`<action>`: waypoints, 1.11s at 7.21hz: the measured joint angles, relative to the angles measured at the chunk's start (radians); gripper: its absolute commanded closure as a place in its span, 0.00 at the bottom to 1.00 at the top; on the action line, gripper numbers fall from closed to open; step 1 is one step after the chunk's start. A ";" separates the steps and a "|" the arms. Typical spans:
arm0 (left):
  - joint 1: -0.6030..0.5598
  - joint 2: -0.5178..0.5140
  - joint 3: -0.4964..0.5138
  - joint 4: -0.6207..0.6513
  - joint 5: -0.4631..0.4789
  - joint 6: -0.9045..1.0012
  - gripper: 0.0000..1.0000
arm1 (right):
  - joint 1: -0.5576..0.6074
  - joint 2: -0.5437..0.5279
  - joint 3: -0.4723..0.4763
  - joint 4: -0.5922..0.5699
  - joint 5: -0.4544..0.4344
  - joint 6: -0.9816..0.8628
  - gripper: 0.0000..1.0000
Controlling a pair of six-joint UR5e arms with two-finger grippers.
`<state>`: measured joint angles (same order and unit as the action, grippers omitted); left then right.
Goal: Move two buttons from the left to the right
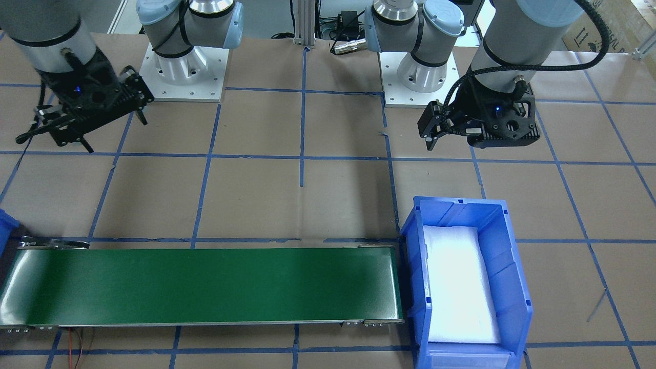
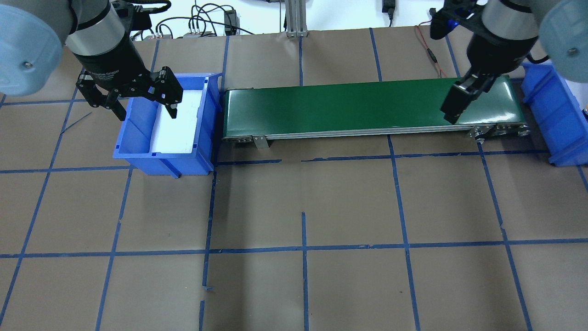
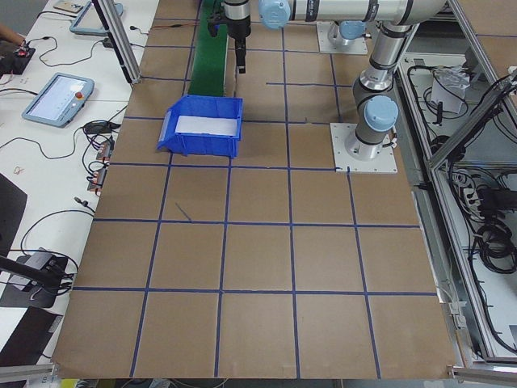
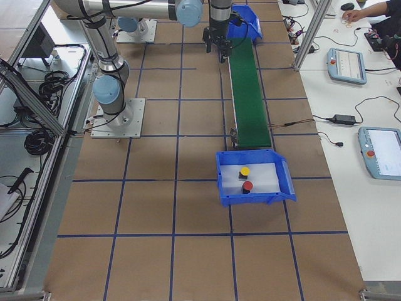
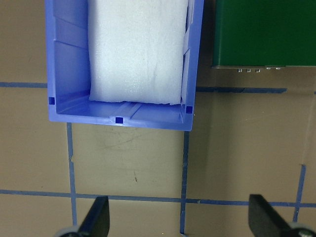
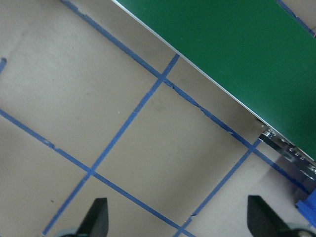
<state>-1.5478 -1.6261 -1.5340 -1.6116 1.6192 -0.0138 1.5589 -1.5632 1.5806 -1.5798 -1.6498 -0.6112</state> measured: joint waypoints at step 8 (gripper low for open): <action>0.000 0.000 -0.002 0.001 -0.001 0.000 0.00 | 0.020 0.103 -0.153 0.057 0.057 0.553 0.00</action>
<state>-1.5478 -1.6261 -1.5355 -1.6111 1.6184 -0.0138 1.5792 -1.4601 1.4273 -1.5224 -1.5927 -0.0580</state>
